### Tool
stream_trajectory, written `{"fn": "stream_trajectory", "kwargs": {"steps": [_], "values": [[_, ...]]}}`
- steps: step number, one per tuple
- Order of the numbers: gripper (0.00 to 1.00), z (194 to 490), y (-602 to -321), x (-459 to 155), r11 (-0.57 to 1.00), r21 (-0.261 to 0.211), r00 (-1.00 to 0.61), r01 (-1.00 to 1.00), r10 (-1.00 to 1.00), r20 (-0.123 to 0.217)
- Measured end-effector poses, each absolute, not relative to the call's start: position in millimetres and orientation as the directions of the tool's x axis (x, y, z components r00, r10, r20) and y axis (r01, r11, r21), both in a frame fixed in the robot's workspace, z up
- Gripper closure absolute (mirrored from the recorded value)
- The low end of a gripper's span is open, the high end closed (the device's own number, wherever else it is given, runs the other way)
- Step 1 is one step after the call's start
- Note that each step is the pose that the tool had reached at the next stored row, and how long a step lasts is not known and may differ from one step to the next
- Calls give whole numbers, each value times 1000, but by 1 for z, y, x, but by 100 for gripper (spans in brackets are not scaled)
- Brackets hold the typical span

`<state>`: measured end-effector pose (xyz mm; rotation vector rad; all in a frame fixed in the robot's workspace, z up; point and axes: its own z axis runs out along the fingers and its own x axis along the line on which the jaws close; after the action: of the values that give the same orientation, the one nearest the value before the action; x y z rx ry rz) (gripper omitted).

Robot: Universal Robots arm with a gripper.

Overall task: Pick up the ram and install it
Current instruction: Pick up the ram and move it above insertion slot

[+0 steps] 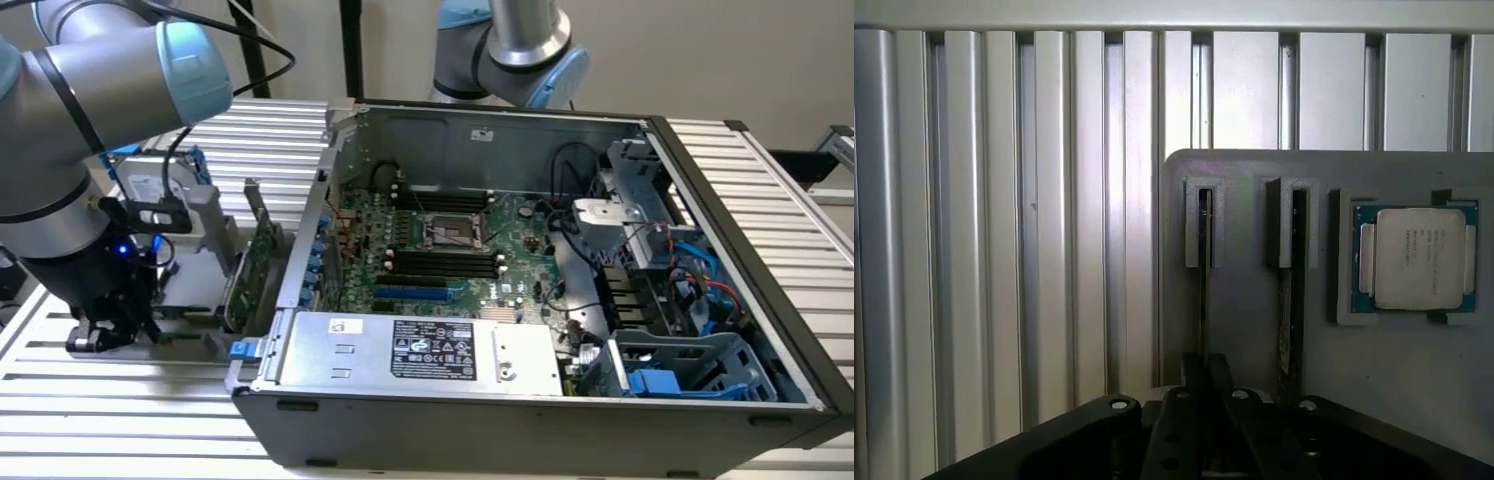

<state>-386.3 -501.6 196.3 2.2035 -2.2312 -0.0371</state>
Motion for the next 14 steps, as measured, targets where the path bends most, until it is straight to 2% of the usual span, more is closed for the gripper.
{"fn": "stream_trajectory", "kwargs": {"steps": [14], "values": [[100, 196, -506, -386, 12, 21, -13, -1000, -1000, -13]]}}
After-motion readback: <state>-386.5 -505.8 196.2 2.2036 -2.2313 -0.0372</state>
